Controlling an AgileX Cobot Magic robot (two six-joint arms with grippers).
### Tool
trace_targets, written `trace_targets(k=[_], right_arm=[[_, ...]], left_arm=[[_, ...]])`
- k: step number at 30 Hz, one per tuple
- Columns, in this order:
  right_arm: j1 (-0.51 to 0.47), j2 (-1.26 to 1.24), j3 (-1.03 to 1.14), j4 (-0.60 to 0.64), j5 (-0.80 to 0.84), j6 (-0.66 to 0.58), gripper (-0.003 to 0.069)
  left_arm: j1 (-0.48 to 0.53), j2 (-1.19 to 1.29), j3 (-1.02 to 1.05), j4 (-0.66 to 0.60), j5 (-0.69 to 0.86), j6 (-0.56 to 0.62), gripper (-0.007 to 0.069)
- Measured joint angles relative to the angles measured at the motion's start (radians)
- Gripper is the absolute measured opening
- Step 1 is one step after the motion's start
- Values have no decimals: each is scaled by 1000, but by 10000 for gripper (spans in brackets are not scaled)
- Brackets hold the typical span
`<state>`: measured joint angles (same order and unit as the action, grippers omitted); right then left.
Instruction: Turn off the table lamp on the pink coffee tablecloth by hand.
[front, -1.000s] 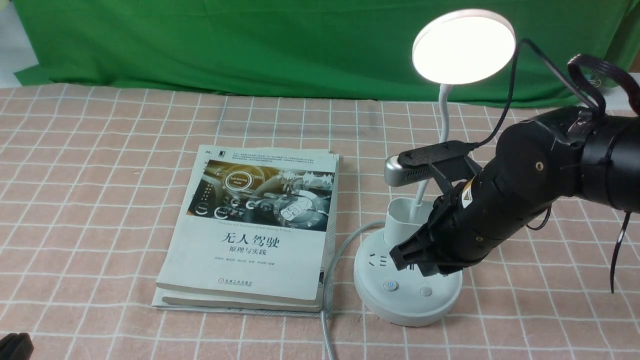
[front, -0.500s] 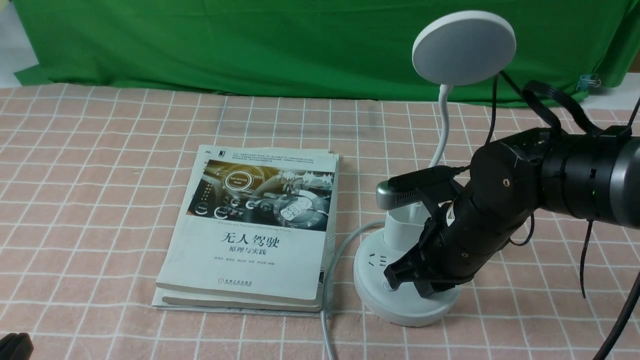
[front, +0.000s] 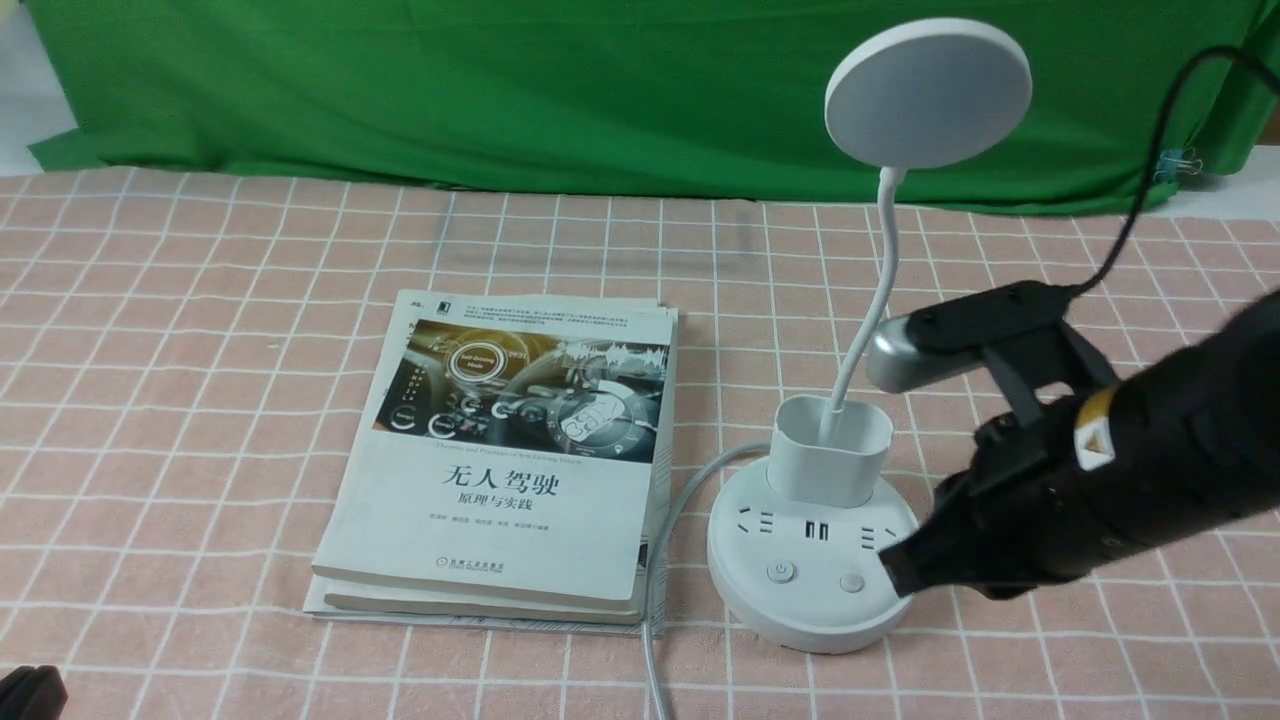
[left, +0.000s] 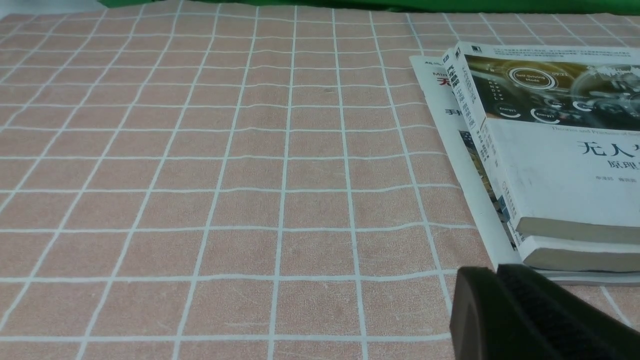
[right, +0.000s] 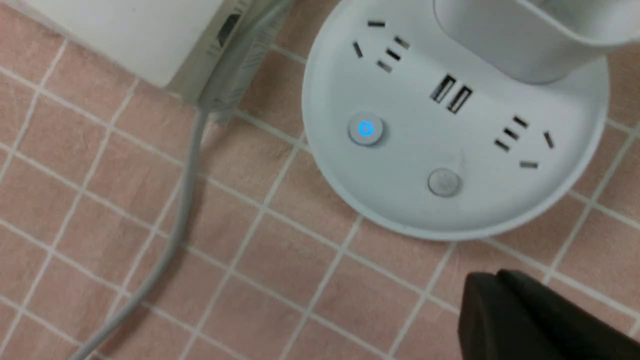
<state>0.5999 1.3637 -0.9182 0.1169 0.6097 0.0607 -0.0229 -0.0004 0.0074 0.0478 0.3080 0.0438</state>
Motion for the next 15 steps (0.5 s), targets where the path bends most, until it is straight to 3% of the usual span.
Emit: trace_targets(k=[8, 15], right_arm=[[0, -221, 73, 0, 21, 0, 66], [0, -281, 75, 0, -77, -9, 83]], left_arm=[[0, 0, 0, 0, 0, 0, 6], [0, 0, 0, 0, 0, 0, 6]])
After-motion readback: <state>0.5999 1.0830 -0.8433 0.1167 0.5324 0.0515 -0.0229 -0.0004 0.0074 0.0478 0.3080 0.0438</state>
